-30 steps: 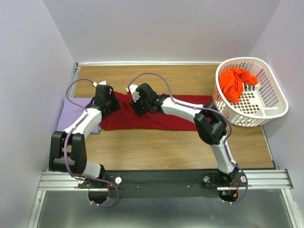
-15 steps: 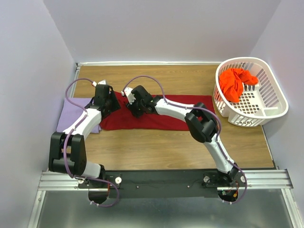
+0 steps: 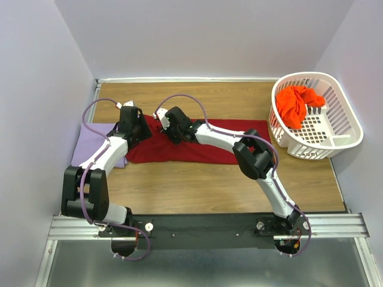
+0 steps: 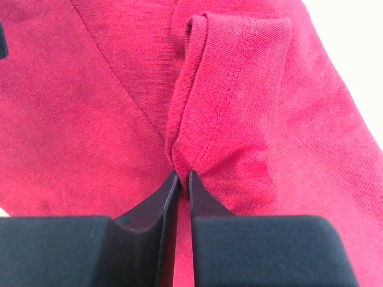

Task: Fold and stack the t-shirts
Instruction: Fold the tshirt

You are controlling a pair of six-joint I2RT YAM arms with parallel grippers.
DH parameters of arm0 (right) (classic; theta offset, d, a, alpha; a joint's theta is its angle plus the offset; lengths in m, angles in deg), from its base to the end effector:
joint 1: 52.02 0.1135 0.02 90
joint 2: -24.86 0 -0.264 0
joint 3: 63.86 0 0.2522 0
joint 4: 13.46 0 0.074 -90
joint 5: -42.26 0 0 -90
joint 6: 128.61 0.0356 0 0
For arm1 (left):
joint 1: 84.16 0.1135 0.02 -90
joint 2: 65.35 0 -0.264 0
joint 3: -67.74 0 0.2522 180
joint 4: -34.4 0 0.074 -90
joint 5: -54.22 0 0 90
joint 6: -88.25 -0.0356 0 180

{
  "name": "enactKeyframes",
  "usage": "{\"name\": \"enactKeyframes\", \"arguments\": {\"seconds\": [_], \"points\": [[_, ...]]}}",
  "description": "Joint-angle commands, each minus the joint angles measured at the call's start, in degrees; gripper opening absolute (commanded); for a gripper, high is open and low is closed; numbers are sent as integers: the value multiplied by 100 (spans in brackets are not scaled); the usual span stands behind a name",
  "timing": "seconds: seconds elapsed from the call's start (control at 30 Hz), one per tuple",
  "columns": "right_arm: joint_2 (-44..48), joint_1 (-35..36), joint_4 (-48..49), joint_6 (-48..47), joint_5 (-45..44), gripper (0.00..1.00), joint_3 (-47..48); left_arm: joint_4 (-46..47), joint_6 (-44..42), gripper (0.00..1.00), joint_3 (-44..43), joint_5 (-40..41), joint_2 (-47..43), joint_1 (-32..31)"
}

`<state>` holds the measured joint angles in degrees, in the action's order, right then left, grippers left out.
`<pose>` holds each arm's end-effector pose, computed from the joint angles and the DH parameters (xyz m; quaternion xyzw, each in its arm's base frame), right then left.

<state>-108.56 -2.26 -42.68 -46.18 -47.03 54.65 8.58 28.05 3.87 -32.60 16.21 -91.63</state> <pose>0.3381 0.4001 0.1640 -0.4439 0.8069 0.1456 0.3615 0.2987 -0.0372 0.2226 -0.1886 0.8990 -0.1019 0.3820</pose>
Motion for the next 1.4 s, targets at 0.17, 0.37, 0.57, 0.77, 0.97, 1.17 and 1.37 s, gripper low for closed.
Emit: {"name": "enactKeyframes", "arguments": {"seconds": [0.17,0.37,0.57,0.77,0.97,1.17,1.37], "points": [[98,-141,52,133,52,22,204,89,-106,58,45,-19,88,34],[80,-221,52,177,87,27,230,89,-106,58,36,-46,132,26],[62,-247,52,212,193,13,274,89,-115,58,27,-133,167,26],[115,-326,61,309,-44,3,344,142,-45,58,10,-291,316,26],[124,-476,61,344,-308,3,397,221,342,56,-227,-1073,791,26],[45,-695,79,406,-361,3,459,221,614,55,-623,-1101,1143,8],[-43,-783,79,423,-186,3,494,265,895,56,-843,-1118,1529,-79]]}}
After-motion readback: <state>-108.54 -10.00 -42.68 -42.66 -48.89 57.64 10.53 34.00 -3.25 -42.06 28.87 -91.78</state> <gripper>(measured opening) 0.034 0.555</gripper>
